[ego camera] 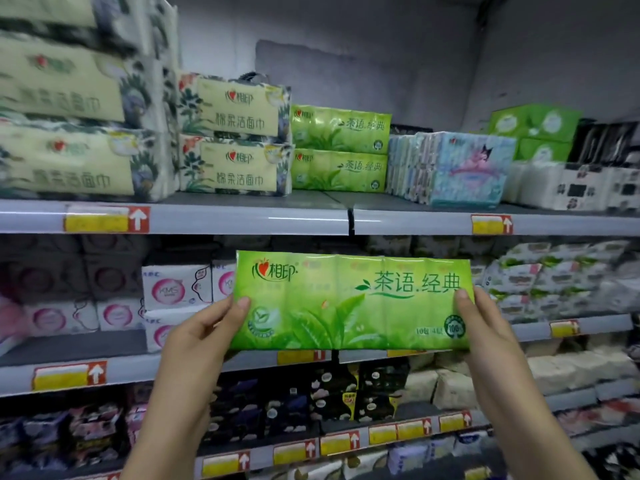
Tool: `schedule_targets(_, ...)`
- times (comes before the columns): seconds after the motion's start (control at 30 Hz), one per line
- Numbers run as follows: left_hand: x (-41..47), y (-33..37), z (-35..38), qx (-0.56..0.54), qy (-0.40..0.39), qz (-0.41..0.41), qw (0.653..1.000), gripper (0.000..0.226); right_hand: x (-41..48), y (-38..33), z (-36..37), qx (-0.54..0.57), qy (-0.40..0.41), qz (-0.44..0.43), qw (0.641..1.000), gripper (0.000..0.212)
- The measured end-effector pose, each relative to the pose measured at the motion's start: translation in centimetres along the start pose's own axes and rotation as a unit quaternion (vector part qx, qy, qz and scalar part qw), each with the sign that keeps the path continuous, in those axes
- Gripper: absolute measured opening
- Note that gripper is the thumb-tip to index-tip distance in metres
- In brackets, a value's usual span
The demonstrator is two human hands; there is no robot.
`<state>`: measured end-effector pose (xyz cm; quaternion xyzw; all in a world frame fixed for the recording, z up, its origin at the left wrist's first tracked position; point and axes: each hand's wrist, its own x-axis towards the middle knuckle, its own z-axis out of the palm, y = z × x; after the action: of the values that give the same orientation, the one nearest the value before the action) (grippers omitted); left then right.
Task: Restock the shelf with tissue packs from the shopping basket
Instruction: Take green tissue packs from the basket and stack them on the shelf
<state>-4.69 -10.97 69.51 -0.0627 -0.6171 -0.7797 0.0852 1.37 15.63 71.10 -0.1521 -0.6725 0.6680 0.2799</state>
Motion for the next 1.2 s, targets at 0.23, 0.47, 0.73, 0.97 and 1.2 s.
schedule_targets(0.23,3.1,2.5,4.7,0.004,-0.008,0.059,0.998,0.026,6.8,-3.7,-1.8,-0.012,-0.038,-0.076,0.996,0.053)
schedule_targets(0.47,7.4,6.1,11.4,0.009,0.026,0.136,0.990,0.044,15.7,-8.7,-4.1,-0.009,-0.102,-0.154,0.983,0.033)
schedule_targets(0.73,13.2,8.1,16.4,0.002,0.074,0.187,0.980,0.038,25.3,-11.0,-3.8,-0.059,-0.118,-0.230,0.964,0.051)
schedule_targets(0.97,17.9,9.4,16.1,0.040,0.082,0.211,0.973,0.006,29.4,-14.4,-1.2,-0.166,-0.146,-0.290,0.931,0.032)
schedule_targets(1.2,21.0,10.3,16.3,0.033,0.072,0.208,0.975,0.033,32.9,-19.2,0.5,-0.220,-0.235,-0.271,0.907,0.059)
